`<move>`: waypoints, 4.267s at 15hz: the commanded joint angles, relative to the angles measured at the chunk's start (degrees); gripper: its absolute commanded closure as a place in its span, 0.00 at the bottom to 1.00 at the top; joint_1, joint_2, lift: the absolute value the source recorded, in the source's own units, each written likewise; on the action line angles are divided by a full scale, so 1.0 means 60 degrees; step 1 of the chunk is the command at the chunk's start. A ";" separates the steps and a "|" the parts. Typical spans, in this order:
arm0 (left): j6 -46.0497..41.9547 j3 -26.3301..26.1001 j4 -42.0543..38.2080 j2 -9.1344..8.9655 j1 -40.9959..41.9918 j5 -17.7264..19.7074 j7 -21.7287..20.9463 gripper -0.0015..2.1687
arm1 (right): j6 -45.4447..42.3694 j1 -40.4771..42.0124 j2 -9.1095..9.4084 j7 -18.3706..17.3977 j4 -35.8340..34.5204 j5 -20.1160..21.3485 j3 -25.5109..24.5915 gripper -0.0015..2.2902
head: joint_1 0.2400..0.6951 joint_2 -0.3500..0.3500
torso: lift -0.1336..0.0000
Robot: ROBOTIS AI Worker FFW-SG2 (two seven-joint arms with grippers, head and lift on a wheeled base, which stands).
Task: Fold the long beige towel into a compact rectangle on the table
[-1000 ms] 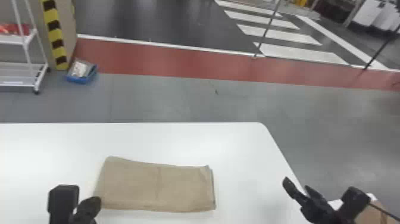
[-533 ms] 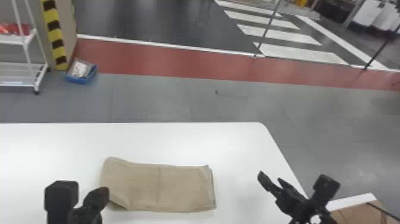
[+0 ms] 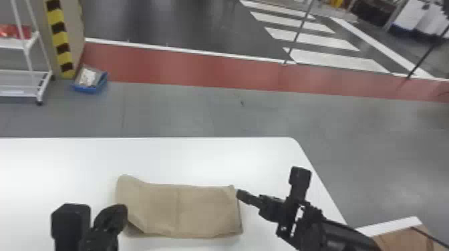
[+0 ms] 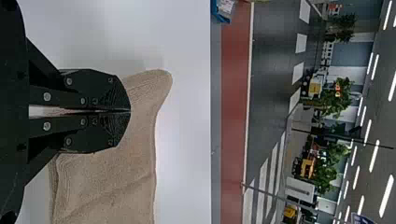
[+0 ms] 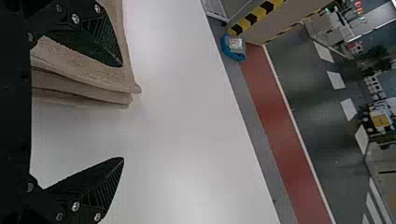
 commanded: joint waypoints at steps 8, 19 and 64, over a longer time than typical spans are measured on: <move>-0.0125 0.0310 -0.0080 0.0186 0.0022 -0.0358 -0.0119 0.04 | 0.1438 -0.0655 -0.0027 -0.0385 0.0293 0.0674 0.0436 0.09 | 1.00 0.17 | 1.00; -0.0155 -0.0056 0.0213 0.0113 -0.0154 -0.0490 -0.0485 0.04 | 0.3108 -0.1871 -0.0129 -0.0209 0.1362 0.1348 0.1124 0.13 | 1.00 0.15 | 1.00; -0.2235 -0.1521 0.5457 -0.0766 -0.2542 -0.1647 -0.1540 0.87 | 0.6302 -0.1182 -0.0144 0.1139 -0.1875 -0.1743 -0.0106 0.45 | 1.00 0.13 | 1.00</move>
